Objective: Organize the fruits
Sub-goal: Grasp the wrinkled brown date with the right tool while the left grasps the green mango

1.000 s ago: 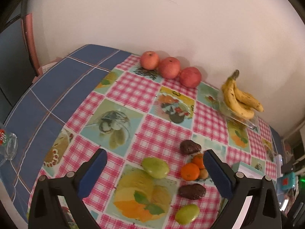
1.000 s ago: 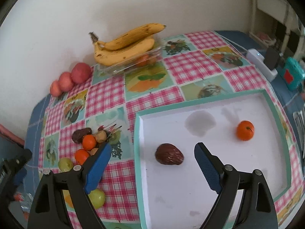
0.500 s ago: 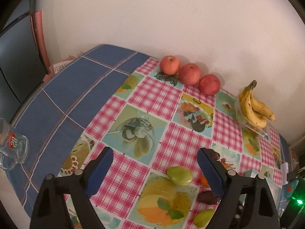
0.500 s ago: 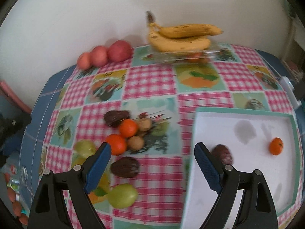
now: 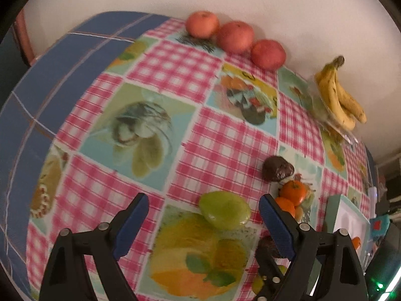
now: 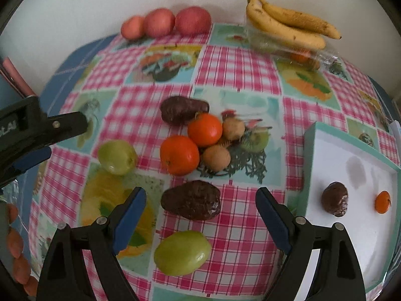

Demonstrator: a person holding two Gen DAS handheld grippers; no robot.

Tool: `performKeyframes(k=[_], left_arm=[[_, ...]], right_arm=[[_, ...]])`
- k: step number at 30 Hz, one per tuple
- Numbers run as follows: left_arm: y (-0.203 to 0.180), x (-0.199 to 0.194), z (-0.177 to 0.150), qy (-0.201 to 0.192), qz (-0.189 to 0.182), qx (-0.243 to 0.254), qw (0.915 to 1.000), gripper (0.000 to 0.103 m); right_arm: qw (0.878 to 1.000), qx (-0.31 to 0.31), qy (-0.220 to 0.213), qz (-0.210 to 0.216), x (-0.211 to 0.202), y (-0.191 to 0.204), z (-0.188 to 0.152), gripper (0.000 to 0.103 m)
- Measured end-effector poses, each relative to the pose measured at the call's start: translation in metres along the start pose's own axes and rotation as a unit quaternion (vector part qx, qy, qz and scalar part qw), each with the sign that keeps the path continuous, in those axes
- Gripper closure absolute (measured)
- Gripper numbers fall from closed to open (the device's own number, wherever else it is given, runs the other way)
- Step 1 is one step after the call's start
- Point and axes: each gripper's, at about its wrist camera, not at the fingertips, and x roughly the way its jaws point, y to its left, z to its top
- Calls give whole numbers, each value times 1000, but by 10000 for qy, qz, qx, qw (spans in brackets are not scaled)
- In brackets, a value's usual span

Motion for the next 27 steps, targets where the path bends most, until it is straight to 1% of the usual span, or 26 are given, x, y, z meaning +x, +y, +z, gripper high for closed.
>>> performKeyframes(k=[7, 9, 10, 11, 12, 13, 14, 15, 17, 18, 19, 20, 22, 24, 27], left_arm=[[-12, 21, -5, 234, 25, 203, 9995, 12], [-13, 24, -6, 269, -31, 202, 9994, 22], [-13, 25, -6, 278, -34, 202, 9994, 23], [-13, 25, -6, 276, -26, 214, 9994, 26], [-14, 25, -6, 283, -45, 228, 9993, 35], [-14, 25, -6, 298, -95, 226, 9993, 38], [-15, 24, -6, 303, -149, 211, 9992, 45], [-15, 24, -5, 318, -213, 192, 9991, 47], [-17, 26, -4, 341, -193, 180, 9991, 47], [-17, 26, -4, 356, -199, 171, 9990, 47], [-17, 26, -4, 372, -205, 159, 9990, 47], [-16, 25, -4, 380, -196, 145, 9990, 47], [-14, 22, -4, 380, -167, 83, 9991, 47], [-9, 17, -4, 376, -223, -16, 9990, 47], [-6, 6, -3, 278, -270, -85, 9992, 47]], right_arm=[[9997, -138, 165, -104, 14, 5, -3, 14], [9996, -172, 176, -134, 15, 5, -3, 14], [9996, -181, 178, -144, 15, 6, -3, 14], [9995, -195, 179, -155, 16, 7, -3, 14], [9995, -206, 181, -161, 16, 7, -3, 14], [9995, -222, 170, -175, 16, 8, -3, 14], [9994, -232, 164, -187, 16, 8, -4, 14], [9994, -246, 172, -187, 17, 9, -3, 15], [9993, -275, 167, -191, 17, 10, -3, 24], [9992, -290, 167, -202, 17, 11, -3, 31], [9992, -301, 167, -206, 17, 11, -2, 35], [9992, -296, 172, -195, 17, 11, -2, 36], [9993, -292, 179, -160, 16, 10, -2, 45], [9992, -303, 179, -188, 15, 11, -2, 45], [9994, -282, 177, -108, 12, 10, -3, 45]])
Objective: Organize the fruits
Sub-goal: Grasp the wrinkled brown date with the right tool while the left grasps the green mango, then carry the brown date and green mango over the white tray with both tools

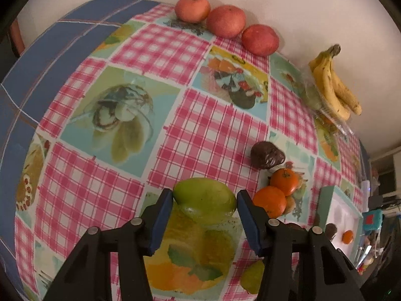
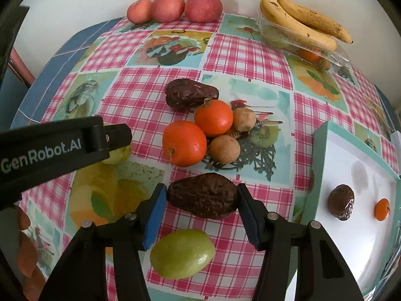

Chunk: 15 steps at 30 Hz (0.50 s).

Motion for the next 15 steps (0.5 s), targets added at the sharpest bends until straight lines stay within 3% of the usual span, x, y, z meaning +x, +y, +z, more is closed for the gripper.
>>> performKeyframes(k=[15], left_arm=[[-12, -58, -3, -564, 16, 94, 9984, 47]], right_arm=[[9985, 466, -266, -104, -54, -35, 6, 45]])
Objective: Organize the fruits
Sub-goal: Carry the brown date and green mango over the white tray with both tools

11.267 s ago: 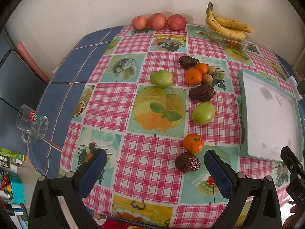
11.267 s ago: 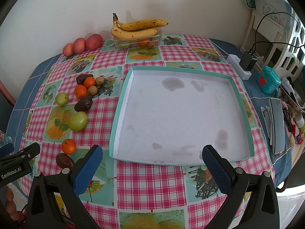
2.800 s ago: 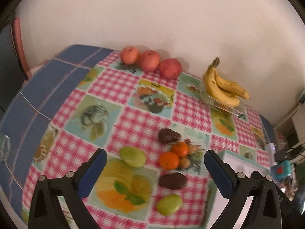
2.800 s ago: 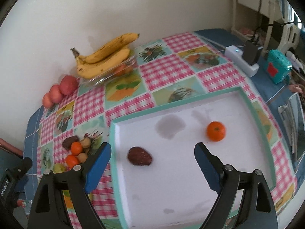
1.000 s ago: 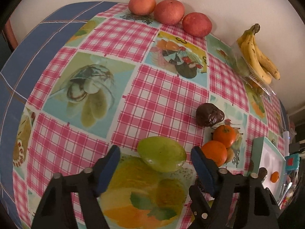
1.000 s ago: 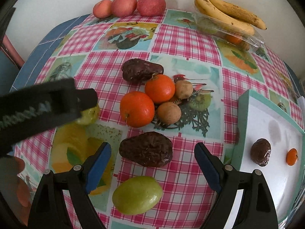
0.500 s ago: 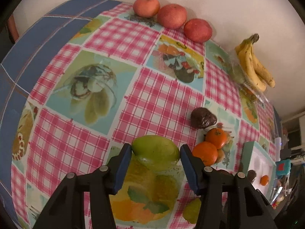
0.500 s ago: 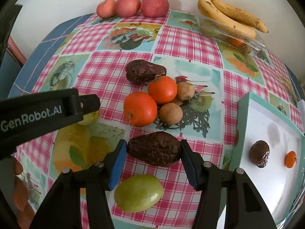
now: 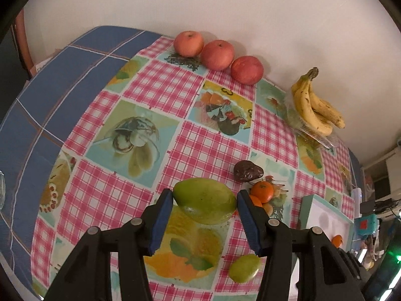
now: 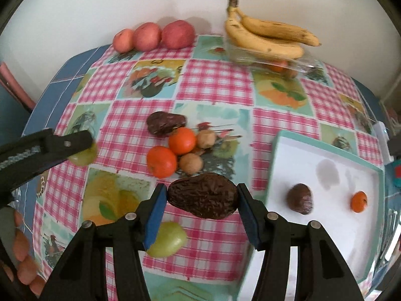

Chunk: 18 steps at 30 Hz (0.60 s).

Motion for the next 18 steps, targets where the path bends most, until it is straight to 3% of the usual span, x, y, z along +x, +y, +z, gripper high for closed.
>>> performKeyframes(k=[18], left_arm=[[-35, -28, -22, -182, 56, 418, 9989, 47]], right_arm=[[9985, 499, -182, -156, -45, -54, -17, 45]])
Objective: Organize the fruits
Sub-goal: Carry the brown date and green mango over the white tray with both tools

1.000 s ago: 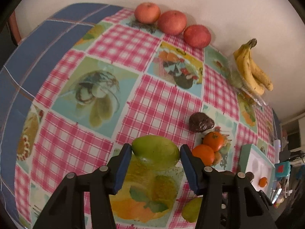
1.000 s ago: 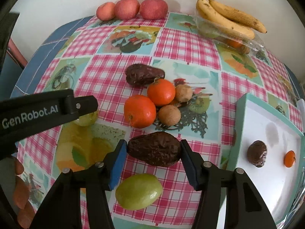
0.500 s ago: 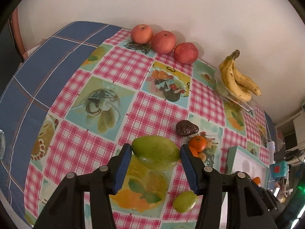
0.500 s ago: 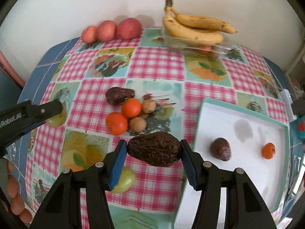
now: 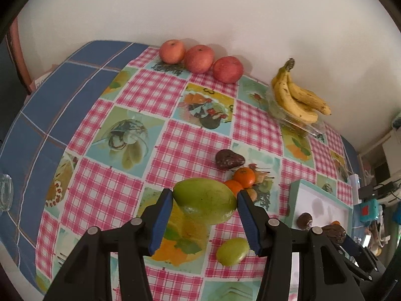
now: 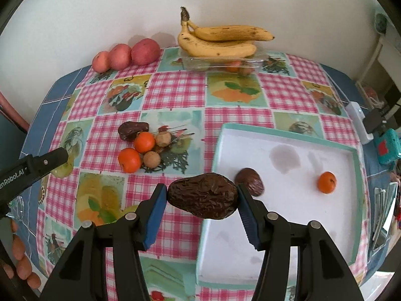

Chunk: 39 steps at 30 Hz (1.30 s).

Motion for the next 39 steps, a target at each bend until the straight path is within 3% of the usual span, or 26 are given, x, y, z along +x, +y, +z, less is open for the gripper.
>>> performKeyframes(k=[9, 17, 27, 32, 39], left_arm=[[-50, -2, -11, 47, -172, 555, 9983, 47], [-93, 19, -33, 453, -370, 1053, 9927, 47], [-148, 28, -66, 747, -724, 1579, 9820, 47], [-171, 34, -82, 876, -767, 1868, 9755, 47], [-191, 62, -114, 1283, -534, 2353, 9619, 47]], right_arm=[[9997, 158, -167, -88, -20, -27, -6, 45], [9975, 550, 134, -430, -3, -80, -14, 45], [9845, 1567, 285, -735, -4, -173, -30, 45], [9811, 1752, 187, -797, -13, -191, -33, 45], [9818, 1719, 220, -780, -8, -192, -33, 45]])
